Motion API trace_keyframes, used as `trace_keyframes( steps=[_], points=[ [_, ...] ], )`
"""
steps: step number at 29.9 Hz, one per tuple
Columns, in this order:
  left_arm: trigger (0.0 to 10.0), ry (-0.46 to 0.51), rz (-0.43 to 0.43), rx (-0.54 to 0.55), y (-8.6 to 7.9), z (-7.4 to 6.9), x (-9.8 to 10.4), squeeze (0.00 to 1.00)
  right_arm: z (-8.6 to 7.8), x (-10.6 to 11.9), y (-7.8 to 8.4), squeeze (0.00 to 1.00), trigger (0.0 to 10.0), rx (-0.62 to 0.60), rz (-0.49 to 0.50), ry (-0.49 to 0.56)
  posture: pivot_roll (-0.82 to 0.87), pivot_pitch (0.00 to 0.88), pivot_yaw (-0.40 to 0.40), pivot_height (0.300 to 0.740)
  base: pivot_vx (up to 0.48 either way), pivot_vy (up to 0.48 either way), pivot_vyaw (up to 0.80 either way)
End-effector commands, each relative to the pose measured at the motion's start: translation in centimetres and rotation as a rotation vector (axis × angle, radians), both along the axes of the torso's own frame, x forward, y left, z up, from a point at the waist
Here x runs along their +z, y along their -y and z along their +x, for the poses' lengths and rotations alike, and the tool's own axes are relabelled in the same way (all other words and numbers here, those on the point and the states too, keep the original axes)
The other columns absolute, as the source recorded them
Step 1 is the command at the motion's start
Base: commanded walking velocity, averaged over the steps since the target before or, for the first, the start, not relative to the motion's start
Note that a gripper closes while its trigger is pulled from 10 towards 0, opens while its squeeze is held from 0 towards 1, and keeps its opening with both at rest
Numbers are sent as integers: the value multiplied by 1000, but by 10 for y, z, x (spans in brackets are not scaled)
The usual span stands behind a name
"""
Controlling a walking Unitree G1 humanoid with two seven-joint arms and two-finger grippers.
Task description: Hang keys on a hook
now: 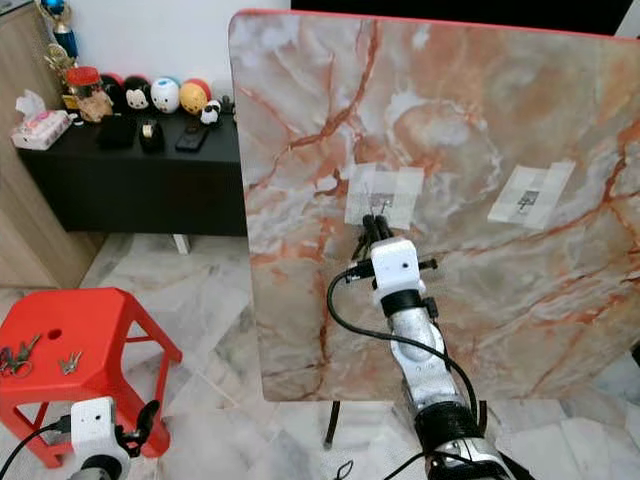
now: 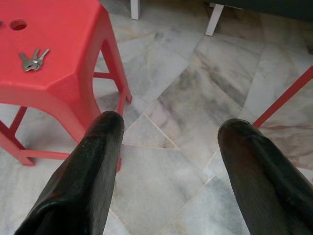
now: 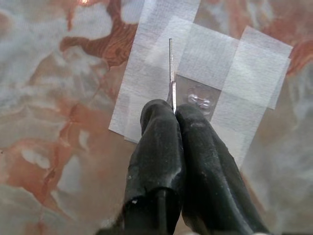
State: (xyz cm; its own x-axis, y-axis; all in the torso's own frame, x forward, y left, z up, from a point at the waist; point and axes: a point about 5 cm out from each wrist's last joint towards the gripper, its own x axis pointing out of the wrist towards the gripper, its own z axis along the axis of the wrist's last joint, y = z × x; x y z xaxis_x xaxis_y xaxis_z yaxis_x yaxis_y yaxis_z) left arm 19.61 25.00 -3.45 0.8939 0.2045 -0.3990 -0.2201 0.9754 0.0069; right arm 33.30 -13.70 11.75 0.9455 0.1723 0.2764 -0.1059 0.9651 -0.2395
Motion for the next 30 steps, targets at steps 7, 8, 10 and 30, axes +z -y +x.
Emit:
trace_keyframes(
  steps=[7,8,10,30],
  points=[
    [10000,9,7,-10,2,2,1,0,3,13,5,0,10000,-28,11,48,37,4,-87,740,0,0,0],
    [10000,8,7,-12,2,2,1,0,3,13,5,0,10000,-30,11,50,38,4,-86,740,0,0,0],
    [10000,8,7,-12,2,2,1,0,3,13,5,0,10000,-36,11,51,37,4,-86,740,0,0,0],
    [10000,13,5,-14,4,6,2,0,0,9,5,0,10000,-79,19,43,37,0,-88,740,0,0,0]
  ],
)
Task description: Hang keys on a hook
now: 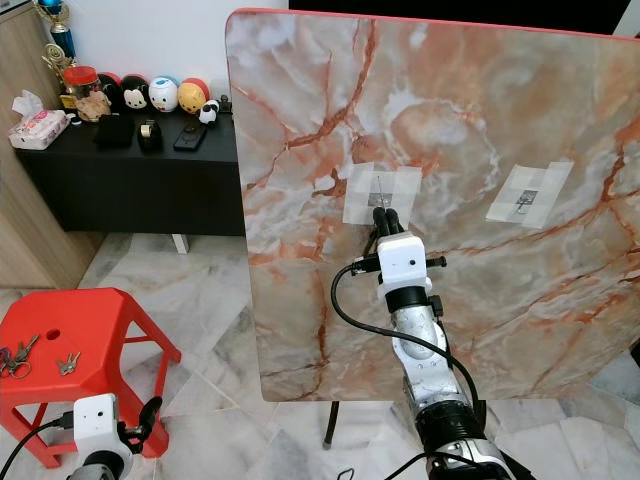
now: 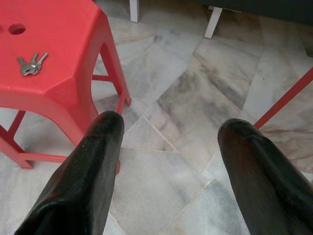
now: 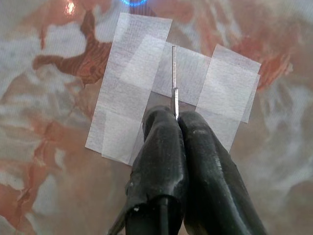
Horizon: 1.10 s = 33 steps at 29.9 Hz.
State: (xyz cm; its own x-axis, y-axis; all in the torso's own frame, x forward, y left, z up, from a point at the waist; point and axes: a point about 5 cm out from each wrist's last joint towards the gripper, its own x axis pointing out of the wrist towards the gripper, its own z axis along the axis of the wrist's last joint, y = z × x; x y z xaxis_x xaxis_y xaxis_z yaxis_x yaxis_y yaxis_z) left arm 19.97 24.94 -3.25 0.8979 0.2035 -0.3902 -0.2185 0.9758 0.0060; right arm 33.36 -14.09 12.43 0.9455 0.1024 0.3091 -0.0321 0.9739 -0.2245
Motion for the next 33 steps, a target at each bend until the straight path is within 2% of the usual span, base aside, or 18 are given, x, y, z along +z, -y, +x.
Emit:
trace_keyframes(
  steps=[1,16,33],
  points=[
    [10000,3,4,-12,3,2,0,0,0,2,2,0,10000,-11,0,9,37,0,-88,740,0,0,0],
    [10000,10,6,-10,3,2,1,0,6,-4,3,0,10000,-10,9,-59,40,0,-90,740,0,0,0],
    [10000,23,7,-11,3,4,3,0,9,7,0,0,10000,19,24,1,39,0,-88,740,0,0,0]
  ],
)
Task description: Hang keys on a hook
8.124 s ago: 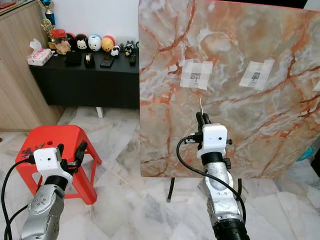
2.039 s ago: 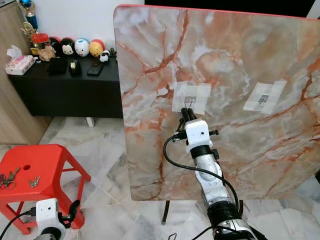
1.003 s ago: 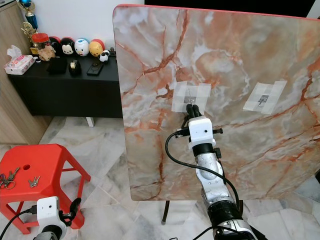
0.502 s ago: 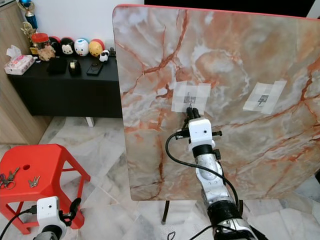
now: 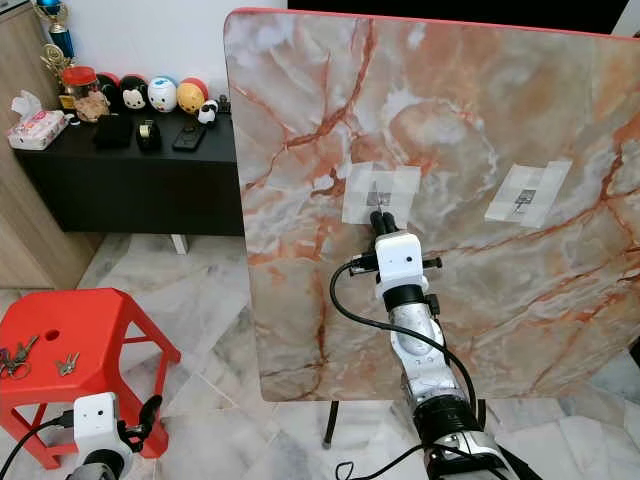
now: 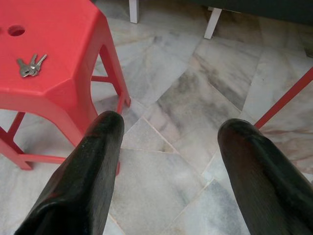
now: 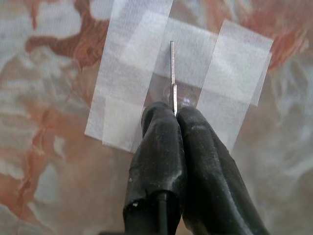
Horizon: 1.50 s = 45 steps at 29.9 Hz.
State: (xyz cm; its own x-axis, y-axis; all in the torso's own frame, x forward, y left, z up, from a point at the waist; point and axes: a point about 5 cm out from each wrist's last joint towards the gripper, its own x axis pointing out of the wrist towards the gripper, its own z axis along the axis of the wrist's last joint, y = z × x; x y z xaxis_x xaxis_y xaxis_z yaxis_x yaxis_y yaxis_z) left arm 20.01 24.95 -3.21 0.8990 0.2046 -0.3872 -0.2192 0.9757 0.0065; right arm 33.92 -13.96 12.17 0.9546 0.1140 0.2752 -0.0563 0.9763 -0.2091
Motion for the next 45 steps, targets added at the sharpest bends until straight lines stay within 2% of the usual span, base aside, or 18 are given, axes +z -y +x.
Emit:
trace_keyframes(
  steps=[1,16,40,45],
  points=[
    [10000,20,5,-12,3,4,3,0,2,10,0,0,10000,6,12,42,42,0,-89,740,0,0,0],
    [10000,17,-1,-17,6,4,2,0,-15,-9,-7,0,10000,28,21,0,36,0,-90,740,0,0,0],
    [10000,18,3,-15,4,5,2,0,-4,8,-2,0,10000,-11,6,59,42,0,-90,740,0,0,0],
    [10000,14,7,-19,4,4,2,0,-2,7,5,0,10000,-41,-1,52,43,0,-89,740,0,0,0]
  ],
)
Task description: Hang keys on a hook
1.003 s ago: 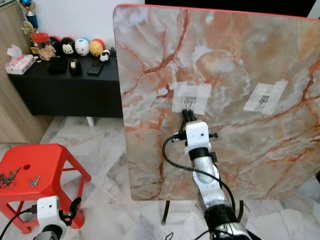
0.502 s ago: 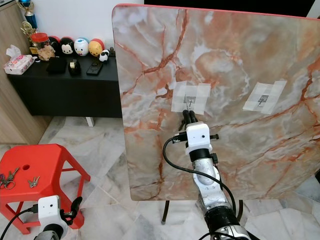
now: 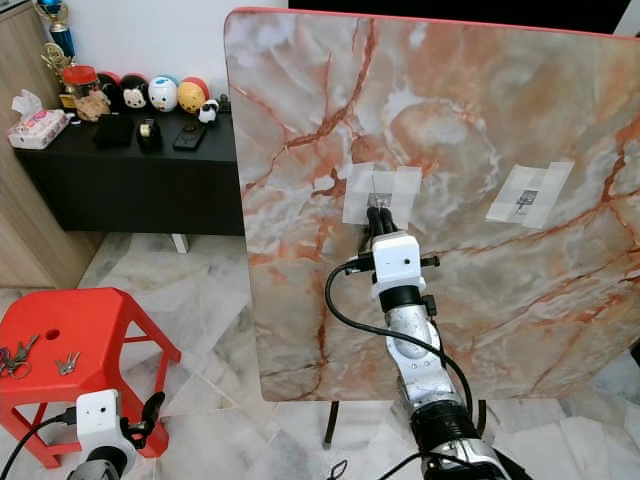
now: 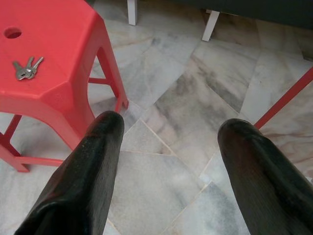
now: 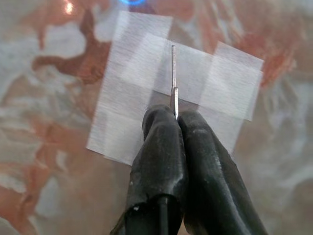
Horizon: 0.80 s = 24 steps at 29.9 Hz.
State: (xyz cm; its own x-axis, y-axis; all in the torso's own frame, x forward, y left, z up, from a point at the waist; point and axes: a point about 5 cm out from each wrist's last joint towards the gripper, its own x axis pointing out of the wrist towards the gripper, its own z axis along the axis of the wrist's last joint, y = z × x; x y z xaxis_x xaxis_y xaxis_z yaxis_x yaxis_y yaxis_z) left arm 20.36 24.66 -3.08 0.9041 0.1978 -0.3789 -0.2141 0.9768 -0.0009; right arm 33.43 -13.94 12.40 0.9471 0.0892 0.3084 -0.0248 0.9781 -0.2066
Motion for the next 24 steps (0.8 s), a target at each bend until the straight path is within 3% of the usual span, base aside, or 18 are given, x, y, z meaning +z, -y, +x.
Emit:
trace_keyframes(
  steps=[1,24],
  points=[
    [10000,3,13,-13,1,0,0,0,3,5,5,0,10000,-17,-6,17,43,0,-89,740,0,0,0],
    [10000,8,16,-14,0,1,1,0,6,2,4,0,10000,3,-37,-5,42,0,-86,740,0,0,0]
  ],
)
